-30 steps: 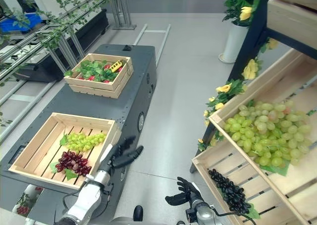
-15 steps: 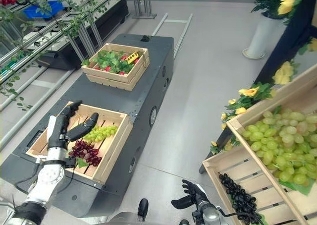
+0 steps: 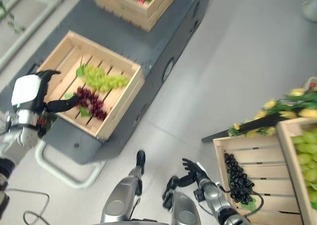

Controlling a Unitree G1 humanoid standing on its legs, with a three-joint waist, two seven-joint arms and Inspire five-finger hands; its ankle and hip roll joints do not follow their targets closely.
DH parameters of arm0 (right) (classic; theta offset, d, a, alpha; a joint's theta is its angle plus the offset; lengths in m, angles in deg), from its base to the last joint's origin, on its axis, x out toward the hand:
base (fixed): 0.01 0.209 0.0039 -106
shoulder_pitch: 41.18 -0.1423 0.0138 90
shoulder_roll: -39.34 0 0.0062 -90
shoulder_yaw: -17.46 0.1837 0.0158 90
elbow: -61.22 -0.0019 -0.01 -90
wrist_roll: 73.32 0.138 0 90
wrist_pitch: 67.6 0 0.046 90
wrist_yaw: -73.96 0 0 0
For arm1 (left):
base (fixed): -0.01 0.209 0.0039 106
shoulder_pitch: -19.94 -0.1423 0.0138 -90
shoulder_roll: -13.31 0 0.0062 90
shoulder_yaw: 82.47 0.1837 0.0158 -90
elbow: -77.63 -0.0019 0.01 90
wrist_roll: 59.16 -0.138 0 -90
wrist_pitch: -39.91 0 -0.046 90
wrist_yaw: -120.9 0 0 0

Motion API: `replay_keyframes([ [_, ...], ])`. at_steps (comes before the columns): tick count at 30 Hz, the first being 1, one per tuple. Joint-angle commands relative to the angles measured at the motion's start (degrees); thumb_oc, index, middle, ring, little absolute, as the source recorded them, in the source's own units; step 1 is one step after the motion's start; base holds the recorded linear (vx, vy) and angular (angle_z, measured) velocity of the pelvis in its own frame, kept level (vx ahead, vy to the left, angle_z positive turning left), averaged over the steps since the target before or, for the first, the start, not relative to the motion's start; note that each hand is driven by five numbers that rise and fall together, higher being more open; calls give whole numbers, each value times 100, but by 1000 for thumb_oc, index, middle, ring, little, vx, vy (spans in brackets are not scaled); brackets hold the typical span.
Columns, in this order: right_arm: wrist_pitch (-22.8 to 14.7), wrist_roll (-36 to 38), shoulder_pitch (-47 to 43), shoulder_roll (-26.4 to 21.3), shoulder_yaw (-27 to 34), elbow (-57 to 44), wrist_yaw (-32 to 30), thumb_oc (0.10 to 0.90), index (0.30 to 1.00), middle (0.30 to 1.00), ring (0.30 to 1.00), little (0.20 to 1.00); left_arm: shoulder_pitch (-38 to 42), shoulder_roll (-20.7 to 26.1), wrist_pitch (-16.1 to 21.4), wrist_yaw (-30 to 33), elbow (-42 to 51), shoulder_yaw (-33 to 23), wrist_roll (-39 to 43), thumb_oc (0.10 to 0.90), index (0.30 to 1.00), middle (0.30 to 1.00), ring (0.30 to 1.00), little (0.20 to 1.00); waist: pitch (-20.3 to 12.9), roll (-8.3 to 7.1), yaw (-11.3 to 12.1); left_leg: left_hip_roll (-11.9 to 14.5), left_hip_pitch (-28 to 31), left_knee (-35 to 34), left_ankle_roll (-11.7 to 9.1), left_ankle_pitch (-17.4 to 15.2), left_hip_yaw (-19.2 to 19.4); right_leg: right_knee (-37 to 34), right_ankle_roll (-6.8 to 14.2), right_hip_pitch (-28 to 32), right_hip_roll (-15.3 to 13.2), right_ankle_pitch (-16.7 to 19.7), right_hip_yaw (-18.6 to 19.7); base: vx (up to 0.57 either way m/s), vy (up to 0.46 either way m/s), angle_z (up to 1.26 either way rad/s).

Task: Pick up the fruits from the basket on one side to the basket on the other side

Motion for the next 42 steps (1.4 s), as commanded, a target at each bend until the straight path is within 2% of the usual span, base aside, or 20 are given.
replay_keyframes([
  [1, -373, 374, 99, -311, 123, -294, 98, 800, 900, 900, 900, 900, 415, 273, -220, 617, -84, -445, -389, 800, 900, 900, 900, 900, -93, 22, -270, 43, -280, 1486, -4, -1323, 244, 276, -423, -105, -186, -43, -239, -10, 165, -27],
  [5, -595, 306, -69, -443, 174, -74, 217, 800, 900, 900, 900, 900, 670, 492, -452, 682, -186, -96, -933, 800, 900, 900, 900, 900, 120, -72, -300, 179, -639, 2092, 39, -1511, 293, 741, -466, -389, -299, -132, -185, -31, 128, 4],
  [10, -589, 353, -165, -514, 152, -163, 288, 800, 900, 900, 900, 900, 1169, 717, -452, 730, -292, 296, -1384, 800, 900, 900, 900, 900, 129, -261, -304, 287, -1166, 2574, 69, -1675, 257, 1176, -528, -806, -311, -270, -166, -22, 43, 2],
  [13, -558, 351, -209, -548, 144, -256, 320, 800, 900, 900, 900, 900, 1614, 917, -613, 668, -105, 663, -1827, 800, 900, 900, 900, 900, 129, -393, -300, 339, -1549, 2938, 145, -1831, 219, 1553, -556, -1179, -349, -369, -151, -4, 26, 9],
  [20, -521, 371, -201, -637, 143, -450, 323, 800, 900, 900, 900, 900, 2196, 1261, -963, 244, 93, 1106, -2149, 800, 900, 900, 900, 900, 129, -546, -285, 375, -2165, 3508, 277, -2102, 154, 2216, -537, -1844, -470, -513, -116, 4, 16, 3],
  [24, -482, 414, -250, -672, 143, -441, 273, 800, 900, 900, 900, 900, 2411, 1361, -945, -39, 135, 1344, -2581, 800, 900, 900, 900, 900, 129, -585, -254, 343, -2421, 3730, 332, -2216, 116, 2540, -512, -2171, -550, -588, -87, 8, 18, 9],
  [28, -479, 397, -199, -750, 231, -479, 307, 800, 900, 900, 900, 900, 2445, 1600, -953, -759, 447, 1536, -3228, 800, 900, 900, 900, 900, 129, -600, -228, 317, -2581, 3807, 313, -2253, 28, 2631, -470, -2331, -567, -593, -80, 0, 13, 6],
  [34, -600, 426, -153, -848, 282, -354, 438, 800, 900, 900, 900, 900, 2631, 1875, -1143, -1711, 806, 1813, -3391, 800, 900, 900, 900, 900, 129, -591, -208, 307, -2649, 3807, 311, -2254, -19, 2614, -442, -2376, -566, -577, -87, 1, 5, 3],
  [37, -620, 453, -134, -871, 281, -353, 491, 800, 900, 900, 900, 900, 2711, 1935, -1223, -1756, 860, 1869, -3406, 800, 900, 900, 900, 900, 129, -611, -196, 312, -2692, 3854, 313, -2279, -46, 2658, -441, -2418, -574, -582, -96, 0, 0, 0],
  [42, -713, 500, -48, -827, 303, -310, 514, 800, 900, 900, 900, 900, 2887, 1992, -1063, -1799, 890, 1932, -3637, 800, 900, 900, 900, 900, 129, -690, -156, 321, -2831, 3976, 330, -2341, -109, 2745, -402, -2523, -602, -548, -169, 18, 16, 2],
])
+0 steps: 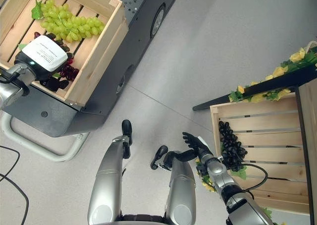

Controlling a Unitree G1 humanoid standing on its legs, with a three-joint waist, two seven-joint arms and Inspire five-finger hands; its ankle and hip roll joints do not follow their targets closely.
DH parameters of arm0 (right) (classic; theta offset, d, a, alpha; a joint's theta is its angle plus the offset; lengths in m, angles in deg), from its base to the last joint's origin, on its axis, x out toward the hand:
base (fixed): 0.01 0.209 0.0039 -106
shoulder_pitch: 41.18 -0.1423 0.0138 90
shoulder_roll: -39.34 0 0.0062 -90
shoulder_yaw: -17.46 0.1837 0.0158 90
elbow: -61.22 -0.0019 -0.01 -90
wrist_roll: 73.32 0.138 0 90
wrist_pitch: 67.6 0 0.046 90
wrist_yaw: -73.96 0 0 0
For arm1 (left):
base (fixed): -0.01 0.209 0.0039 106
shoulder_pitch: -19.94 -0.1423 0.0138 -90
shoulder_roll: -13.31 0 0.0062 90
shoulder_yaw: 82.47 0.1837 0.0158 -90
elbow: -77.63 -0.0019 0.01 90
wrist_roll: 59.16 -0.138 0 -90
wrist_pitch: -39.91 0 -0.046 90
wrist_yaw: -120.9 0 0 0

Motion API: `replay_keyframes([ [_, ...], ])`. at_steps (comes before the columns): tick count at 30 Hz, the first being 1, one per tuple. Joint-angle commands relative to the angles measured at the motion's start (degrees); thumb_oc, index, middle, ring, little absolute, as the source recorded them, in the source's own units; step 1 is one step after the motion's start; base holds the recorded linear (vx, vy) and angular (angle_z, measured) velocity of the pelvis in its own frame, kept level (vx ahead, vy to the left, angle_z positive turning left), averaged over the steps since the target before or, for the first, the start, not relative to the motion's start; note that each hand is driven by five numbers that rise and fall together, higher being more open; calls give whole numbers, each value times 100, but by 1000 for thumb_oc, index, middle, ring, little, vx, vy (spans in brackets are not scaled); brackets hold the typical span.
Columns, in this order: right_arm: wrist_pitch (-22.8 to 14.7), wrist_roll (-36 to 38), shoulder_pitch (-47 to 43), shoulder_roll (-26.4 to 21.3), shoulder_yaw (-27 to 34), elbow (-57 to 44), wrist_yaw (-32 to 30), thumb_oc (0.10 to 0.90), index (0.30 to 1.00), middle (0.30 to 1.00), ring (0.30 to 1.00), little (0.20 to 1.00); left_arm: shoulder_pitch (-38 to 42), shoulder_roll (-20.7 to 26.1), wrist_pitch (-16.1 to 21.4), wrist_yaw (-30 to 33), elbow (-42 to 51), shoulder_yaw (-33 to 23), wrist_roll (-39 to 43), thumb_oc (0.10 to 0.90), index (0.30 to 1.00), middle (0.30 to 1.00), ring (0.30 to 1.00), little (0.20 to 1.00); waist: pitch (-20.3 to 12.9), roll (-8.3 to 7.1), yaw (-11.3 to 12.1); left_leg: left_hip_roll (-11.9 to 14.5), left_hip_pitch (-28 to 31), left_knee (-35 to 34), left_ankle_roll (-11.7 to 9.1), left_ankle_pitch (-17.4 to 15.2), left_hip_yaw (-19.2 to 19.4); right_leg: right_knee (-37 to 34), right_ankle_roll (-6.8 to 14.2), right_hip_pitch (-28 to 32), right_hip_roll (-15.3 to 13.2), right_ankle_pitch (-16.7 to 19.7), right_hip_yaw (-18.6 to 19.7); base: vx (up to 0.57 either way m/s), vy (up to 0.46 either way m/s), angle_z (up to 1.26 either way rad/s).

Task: Pick up the fruits from the basket on one side to the basket on the other side

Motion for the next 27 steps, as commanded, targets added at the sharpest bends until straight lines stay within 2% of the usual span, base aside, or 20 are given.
replay_keyframes([
  [1, -407, 300, 420, -341, 293, -74, 255, 800, 900, 900, 900, 900, 193, 964, -279, -117, -63, -135, -406, 800, 900, 900, 900, 900, -70, -51, 208, 79, 250, 937, -141, -1661, -1, -307, 35, 114, 58, 536, 81, 33, 51, 10],
  [6, -378, 474, 417, -368, 299, -188, 225, 800, 900, 900, 900, 900, 301, 893, -332, -350, -150, -18, -575, 800, 900, 900, 900, 900, -70, -96, 189, 86, 43, 1036, -103, -1702, -24, -178, 50, -150, 40, 568, 95, 24, 68, 4],
  [12, -401, 653, 464, -454, 322, -421, 275, 800, 900, 900, 900, 900, 354, 804, -738, -798, -291, 78, -611, 800, 900, 900, 900, 900, -70, -163, 160, 50, -266, 1202, -55, -1768, -100, 33, 97, -553, 11, 600, 107, 4, 71, 0],
  [17, -428, 886, 503, -459, 359, -630, 239, 800, 900, 900, 900, 900, 362, 664, -730, -728, -412, 126, -610, 800, 900, 900, 900, 900, -70, -243, 154, 22, -561, 1360, -13, -1814, -204, 247, 124, -898, -21, 597, 82, -8, 44, 3],
  [23, -582, 1103, 475, -463, 449, -736, 228, 800, 900, 900, 900, 900, 252, 483, -595, -503, -635, 208, -565, 800, 900, 900, 900, 900, -70, -258, 152, -8, -847, 1513, 32, -1871, -268, 486, 122, -1204, -67, 546, 55, -2, 5, 1],
  [25, -575, 1211, 462, -494, 457, -816, 219, 800, 900, 900, 900, 900, 162, 434, -655, -456, -680, 185, -550, 715, 773, 773, 773, 773, -70, -253, 147, -20, -908, 1582, 36, -1897, -272, 547, 120, -1265, -77, 525, 49, -8, 6, -3],
  [26, -570, 1291, 451, -531, 469, -877, 184, 800, 900, 900, 900, 900, 74, 405, -713, -382, -725, 144, -517, 579, 568, 568, 568, 568, -70, -239, 146, -43, -936, 1610, 37, -1900, -276, 602, 111, -1307, -78, 503, 46, -11, 10, -8],
  [27, -569, 1291, 451, -534, 469, -879, 184, 800, 900, 900, 900, 900, 68, 403, -713, -379, -726, 137, -518, 547, 521, 521, 521, 521, -70, -237, 144, -44, -938, 1613, 38, -1901, -275, 606, 111, -1309, -79, 501, 47, -12, 18, -4],
])
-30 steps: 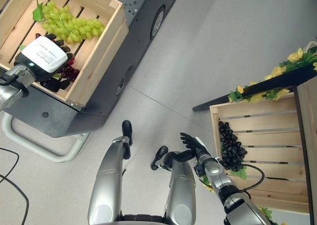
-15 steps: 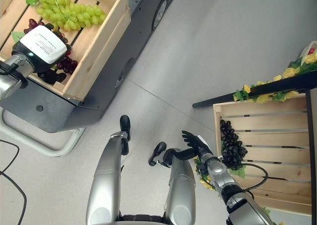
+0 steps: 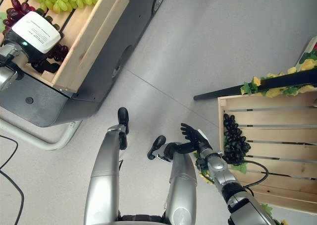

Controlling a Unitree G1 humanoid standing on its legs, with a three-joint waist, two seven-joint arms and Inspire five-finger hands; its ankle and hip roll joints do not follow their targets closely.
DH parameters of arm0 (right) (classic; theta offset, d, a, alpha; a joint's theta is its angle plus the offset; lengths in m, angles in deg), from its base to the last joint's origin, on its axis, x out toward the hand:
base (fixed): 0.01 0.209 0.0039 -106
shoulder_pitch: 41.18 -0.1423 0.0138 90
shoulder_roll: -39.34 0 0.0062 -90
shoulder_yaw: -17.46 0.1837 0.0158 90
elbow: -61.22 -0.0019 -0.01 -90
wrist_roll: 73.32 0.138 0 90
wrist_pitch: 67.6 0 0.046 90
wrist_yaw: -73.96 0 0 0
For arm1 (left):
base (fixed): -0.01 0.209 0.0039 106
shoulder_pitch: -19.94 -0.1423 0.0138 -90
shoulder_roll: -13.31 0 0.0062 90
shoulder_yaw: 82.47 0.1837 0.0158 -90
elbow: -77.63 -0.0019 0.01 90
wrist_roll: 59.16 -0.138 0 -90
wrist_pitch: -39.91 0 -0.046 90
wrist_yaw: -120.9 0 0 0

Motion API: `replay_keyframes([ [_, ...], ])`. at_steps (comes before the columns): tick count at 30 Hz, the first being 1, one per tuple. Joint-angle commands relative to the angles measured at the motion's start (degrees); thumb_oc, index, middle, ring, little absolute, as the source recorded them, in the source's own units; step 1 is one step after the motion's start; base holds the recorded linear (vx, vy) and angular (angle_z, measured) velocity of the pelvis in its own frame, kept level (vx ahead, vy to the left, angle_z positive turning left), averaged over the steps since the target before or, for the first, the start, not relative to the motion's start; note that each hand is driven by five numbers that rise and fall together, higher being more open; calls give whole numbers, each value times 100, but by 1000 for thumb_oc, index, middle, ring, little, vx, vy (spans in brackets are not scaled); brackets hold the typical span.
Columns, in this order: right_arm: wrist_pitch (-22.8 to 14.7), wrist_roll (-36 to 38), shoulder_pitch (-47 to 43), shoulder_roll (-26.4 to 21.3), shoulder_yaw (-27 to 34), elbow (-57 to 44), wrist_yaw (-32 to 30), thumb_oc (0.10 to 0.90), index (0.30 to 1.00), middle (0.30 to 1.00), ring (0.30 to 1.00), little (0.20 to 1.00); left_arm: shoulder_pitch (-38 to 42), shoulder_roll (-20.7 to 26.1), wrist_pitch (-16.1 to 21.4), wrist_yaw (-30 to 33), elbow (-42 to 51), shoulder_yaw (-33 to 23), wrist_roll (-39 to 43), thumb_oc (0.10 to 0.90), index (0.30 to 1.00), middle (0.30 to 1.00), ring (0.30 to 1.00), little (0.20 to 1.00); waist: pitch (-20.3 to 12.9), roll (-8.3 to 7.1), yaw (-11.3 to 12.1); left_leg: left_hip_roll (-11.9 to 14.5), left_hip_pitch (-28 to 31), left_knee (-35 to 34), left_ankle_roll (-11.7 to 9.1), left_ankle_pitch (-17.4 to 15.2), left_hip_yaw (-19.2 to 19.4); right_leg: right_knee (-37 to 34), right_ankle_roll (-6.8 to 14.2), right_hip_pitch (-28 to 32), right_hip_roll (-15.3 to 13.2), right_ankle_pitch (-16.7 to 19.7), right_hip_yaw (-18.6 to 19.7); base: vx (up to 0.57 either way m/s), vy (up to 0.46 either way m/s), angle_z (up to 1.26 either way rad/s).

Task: Pick up the fruits from the basket on one side to the basket on the other side

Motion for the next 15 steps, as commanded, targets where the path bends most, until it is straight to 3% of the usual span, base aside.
replay_keyframes([
  [1, -388, 404, 387, -438, 442, -324, 29, 800, 900, 900, 900, 900, -630, 375, -323, -43, -797, 22, -144, 427, 340, 340, 340, 340, -51, -107, 147, -29, 370, 698, -31, -1635, 2, -57, 161, -267, 54, 724, 139, -10, 15, 4],
  [2, -374, 451, 377, -453, 463, -342, 36, 800, 900, 900, 900, 900, -657, 357, -341, -11, -846, -8, -157, 400, 300, 300, 300, 300, -51, -101, 144, -35, 348, 728, -30, -1642, -1, -21, 159, -293, 51, 713, 144, -15, 23, 8],
  [6, -349, 590, 352, -512, 547, -438, 62, 800, 900, 900, 900, 900, -752, 309, -522, 84, -942, -100, -109, 400, 300, 300, 300, 300, -51, -75, 139, -53, 273, 856, -29, -1668, -6, 97, 150, -383, 31, 680, 167, -16, 19, 5],
  [11, -333, 717, 359, -546, 584, -595, 106, 800, 900, 900, 900, 900, -786, 333, -486, 340, -916, -182, -49, 400, 300, 300, 300, 300, -51, -83, 131, -25, 284, 919, -20, -1700, 13, 184, 156, -386, 13, 648, 150, 0, 0, 0],
  [15, -327, 742, 395, -526, 603, -777, 118, 800, 900, 900, 900, 900, -915, 355, -316, 978, -867, -337, 123, 400, 300, 300, 300, 300, -51, -59, 123, 10, 504, 840, -72, -1692, 83, 95, 170, -183, 33, 642, 166, -24, -19, -4],
])
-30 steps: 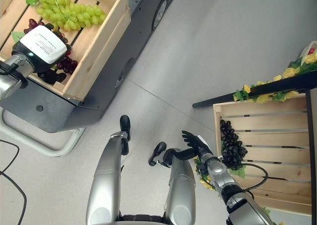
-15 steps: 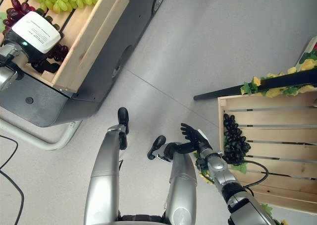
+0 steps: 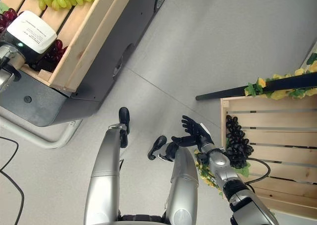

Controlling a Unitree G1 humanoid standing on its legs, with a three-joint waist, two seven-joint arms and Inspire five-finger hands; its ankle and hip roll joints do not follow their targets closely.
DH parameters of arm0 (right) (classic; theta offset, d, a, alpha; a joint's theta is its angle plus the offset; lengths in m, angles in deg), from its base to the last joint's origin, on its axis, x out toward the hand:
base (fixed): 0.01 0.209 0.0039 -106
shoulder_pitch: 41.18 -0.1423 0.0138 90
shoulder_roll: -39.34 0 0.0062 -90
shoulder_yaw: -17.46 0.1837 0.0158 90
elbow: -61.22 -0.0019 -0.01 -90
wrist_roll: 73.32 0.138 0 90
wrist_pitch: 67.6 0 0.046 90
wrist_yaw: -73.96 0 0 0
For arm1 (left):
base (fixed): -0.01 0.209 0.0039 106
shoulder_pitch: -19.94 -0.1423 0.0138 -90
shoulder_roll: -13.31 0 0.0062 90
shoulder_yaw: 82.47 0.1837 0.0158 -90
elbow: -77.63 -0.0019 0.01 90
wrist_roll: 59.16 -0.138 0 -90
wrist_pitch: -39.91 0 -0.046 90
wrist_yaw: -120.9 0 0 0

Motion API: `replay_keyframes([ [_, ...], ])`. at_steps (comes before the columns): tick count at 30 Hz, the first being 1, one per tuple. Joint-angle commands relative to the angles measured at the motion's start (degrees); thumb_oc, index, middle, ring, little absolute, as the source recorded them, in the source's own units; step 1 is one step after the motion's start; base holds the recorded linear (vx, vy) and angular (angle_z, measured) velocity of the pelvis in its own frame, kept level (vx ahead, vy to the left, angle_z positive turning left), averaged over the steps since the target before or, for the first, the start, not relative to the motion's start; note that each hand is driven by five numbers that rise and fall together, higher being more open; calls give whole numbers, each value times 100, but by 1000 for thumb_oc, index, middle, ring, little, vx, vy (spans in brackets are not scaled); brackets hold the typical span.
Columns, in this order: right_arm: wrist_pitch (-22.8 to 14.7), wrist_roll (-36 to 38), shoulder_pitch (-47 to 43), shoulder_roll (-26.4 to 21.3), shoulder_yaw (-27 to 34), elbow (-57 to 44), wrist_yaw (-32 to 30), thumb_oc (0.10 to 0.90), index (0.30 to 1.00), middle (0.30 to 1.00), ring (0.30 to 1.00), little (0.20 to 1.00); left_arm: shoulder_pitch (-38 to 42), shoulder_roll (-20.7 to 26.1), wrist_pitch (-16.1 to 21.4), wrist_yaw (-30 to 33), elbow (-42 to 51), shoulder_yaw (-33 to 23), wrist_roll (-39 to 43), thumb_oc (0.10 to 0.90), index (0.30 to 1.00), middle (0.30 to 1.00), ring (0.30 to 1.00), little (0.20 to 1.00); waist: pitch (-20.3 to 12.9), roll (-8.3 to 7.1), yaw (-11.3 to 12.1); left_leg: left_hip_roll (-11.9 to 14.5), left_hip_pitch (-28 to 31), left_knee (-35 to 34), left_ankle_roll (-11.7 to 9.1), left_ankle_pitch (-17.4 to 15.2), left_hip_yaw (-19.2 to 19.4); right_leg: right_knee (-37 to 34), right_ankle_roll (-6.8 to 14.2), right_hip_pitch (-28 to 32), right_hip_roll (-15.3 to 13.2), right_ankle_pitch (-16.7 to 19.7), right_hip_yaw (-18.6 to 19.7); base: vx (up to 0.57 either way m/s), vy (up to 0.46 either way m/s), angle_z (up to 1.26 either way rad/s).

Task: Pick up the fruits from the basket on one side to the basket on the other side

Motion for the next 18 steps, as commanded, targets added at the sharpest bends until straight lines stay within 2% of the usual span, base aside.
replay_keyframes([
  [1, -315, 295, 504, -379, 542, -355, 114, 800, 900, 900, 900, 900, -683, 358, -176, 376, -533, -246, 94, 400, 300, 300, 300, 300, -48, -58, 140, 1, 714, 486, -3, -1531, 178, -283, 236, -31, 91, 839, 159, 0, 0, 0],
  [3, -343, 268, 543, -364, 520, -450, 150, 800, 900, 900, 900, 900, -811, 389, 43, 796, -456, -420, 733, 400, 300, 300, 300, 300, -48, -24, 124, 44, 937, 407, -18, -1523, 261, -376, 242, 175, 95, 840, 174, -13, -14, -2],
  [6, -325, 247, 577, -361, 523, -551, 137, 800, 900, 900, 900, 900, -990, 374, 116, 1114, -429, -614, 1498, 400, 300, 300, 300, 300, -48, 4, 107, 45, 1122, 323, -50, -1502, 314, -490, 251, 359, 120, 852, 188, -12, -14, -8],
  [7, -295, 230, 584, -370, 517, -601, 120, 800, 900, 900, 900, 900, -1074, 356, 157, 1234, -445, -714, 1857, 400, 300, 300, 300, 300, -48, 20, 100, 46, 1215, 268, -66, -1483, 350, -553, 250, 445, 133, 861, 209, -2, -12, -9],
  [8, -276, 200, 613, -352, 508, -676, 72, 800, 900, 900, 900, 900, -1223, 285, 247, 1393, -490, -933, 2703, 400, 300, 300, 300, 300, -48, 50, 95, 51, 1334, 201, -91, -1454, 397, -617, 251, 548, 136, 867, 243, 1, -16, -9],
  [9, -275, 194, 621, -347, 506, -689, 61, 800, 900, 900, 900, 900, -1269, 273, 299, 1464, -492, -995, 2889, 400, 300, 300, 300, 300, -48, 55, 93, 53, 1362, 183, -96, -1447, 407, -633, 249, 572, 137, 868, 249, 10, -33, -6],
  [10, -226, 165, 642, -327, 518, -778, 16, 800, 900, 900, 900, 900, -1495, 155, 609, 1715, -585, -1352, 3597, 400, 300, 300, 300, 300, -48, 74, 94, 52, 1515, 87, -122, -1412, 445, -736, 235, 716, 157, 869, 288, 8, -29, -3],
  [12, -189, 144, 650, -309, 524, -834, -14, 800, 900, 900, 900, 900, -1687, 44, 779, 1880, -630, -1640, 3932, 400, 300, 300, 300, 300, -48, 84, 96, 55, 1623, 12, -133, -1387, 472, -808, 223, 812, 162, 871, 306, 4, -9, -2],
  [15, -81, -5, 721, -198, 537, -993, -144, 800, 900, 900, 900, 900, -2314, -414, 1393, 1977, -711, -2718, 4805, 400, 300, 300, 300, 300, -48, 110, 90, 26, 2005, -229, -165, -1316, 530, -1019, 196, 1144, 190, 862, 375, 14, -6, -8],
  [18, -8, -149, 816, -78, 534, -1156, -246, 800, 900, 900, 900, 900, -2649, -776, 1631, 1891, -636, -3520, 5312, 400, 300, 300, 300, 300, -48, 109, 76, -26, 2350, -441, -181, -1267, 559, -1180, 197, 1418, 188, 862, 413, 29, 0, -7],
])
